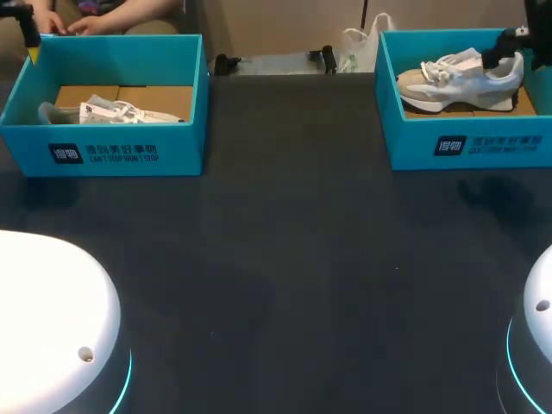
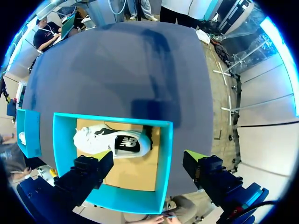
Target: Take the shoe out of the shoebox, open the shoe tongue, remove and reinsert the insole, then place the shoe into the shoebox
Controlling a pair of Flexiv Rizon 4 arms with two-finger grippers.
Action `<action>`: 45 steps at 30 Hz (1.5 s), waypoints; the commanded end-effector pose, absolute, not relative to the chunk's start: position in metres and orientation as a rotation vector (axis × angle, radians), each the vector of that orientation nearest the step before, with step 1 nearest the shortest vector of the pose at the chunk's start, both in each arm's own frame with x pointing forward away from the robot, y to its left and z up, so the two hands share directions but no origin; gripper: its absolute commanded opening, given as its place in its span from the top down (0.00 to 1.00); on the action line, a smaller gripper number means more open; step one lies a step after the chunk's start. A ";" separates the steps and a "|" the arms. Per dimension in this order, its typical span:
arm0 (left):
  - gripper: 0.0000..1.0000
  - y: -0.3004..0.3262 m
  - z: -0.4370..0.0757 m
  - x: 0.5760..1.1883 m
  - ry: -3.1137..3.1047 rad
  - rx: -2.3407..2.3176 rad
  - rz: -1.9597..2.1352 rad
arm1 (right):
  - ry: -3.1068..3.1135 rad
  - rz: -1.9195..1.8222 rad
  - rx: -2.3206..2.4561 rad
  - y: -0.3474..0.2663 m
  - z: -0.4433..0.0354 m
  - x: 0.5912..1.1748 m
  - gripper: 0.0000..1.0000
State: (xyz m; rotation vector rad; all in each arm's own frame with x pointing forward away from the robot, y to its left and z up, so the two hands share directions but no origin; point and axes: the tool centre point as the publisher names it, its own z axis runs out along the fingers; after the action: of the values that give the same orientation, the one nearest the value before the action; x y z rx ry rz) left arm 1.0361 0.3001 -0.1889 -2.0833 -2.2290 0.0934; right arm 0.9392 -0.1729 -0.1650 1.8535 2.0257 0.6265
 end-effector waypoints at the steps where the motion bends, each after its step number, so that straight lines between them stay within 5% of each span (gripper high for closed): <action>1: 0.00 0.300 -0.188 1.036 -2.228 -2.082 0.090 | 2.061 0.574 1.885 -0.182 -0.171 0.971 0.00; 7: 0.00 0.300 -0.188 1.036 -2.228 -2.082 0.090 | 2.043 0.441 1.946 -0.211 -0.179 1.011 0.00; 26: 0.00 0.300 -0.188 1.036 -2.228 -2.082 0.090 | 2.043 0.441 1.946 -0.211 -0.179 1.011 0.00; 45: 0.00 0.300 -0.188 1.036 -2.228 -2.082 0.090 | 1.860 0.060 2.131 -0.270 -0.224 1.109 0.00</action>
State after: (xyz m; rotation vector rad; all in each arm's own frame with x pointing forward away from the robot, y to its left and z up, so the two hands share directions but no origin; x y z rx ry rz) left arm 1.0360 0.3000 -0.1889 -2.0835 -2.2289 0.0932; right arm 1.0819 -0.2705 -0.2220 2.0859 1.8339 0.1537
